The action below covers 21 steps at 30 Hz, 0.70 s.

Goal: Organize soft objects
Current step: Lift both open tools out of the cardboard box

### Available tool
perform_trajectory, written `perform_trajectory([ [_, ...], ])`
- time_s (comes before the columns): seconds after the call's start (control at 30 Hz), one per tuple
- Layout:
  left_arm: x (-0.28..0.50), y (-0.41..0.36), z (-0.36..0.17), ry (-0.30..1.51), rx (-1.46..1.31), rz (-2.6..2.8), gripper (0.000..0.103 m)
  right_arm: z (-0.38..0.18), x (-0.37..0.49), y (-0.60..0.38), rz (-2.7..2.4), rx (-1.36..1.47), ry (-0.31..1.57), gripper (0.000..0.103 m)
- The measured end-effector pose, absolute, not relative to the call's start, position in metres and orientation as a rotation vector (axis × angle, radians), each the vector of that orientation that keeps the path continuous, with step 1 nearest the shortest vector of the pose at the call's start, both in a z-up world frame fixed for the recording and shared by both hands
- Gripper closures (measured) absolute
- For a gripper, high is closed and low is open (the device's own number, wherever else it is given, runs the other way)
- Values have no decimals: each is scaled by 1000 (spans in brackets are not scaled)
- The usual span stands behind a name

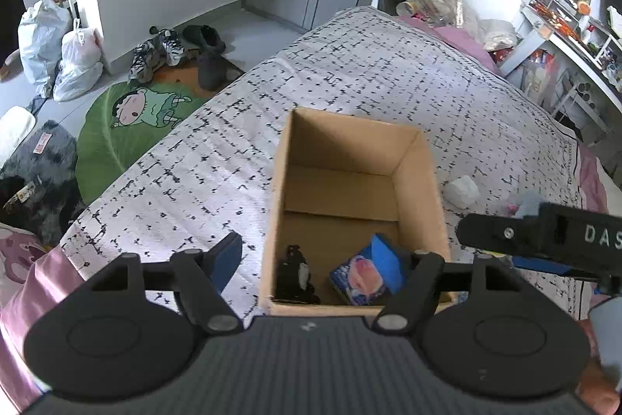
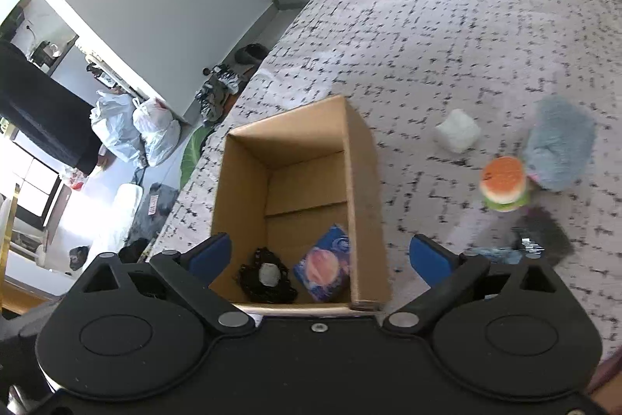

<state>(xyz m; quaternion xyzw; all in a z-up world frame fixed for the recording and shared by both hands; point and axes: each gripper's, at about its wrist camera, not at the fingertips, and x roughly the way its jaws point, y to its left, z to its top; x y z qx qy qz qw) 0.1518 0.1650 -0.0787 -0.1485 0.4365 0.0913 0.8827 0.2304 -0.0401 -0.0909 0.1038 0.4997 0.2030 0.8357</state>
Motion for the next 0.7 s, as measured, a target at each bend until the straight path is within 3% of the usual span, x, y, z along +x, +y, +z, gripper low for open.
perform_trajectory([
  [0.7,152,84,-64,892,-294,126,27,-83,219,-158,328,234,1014,0],
])
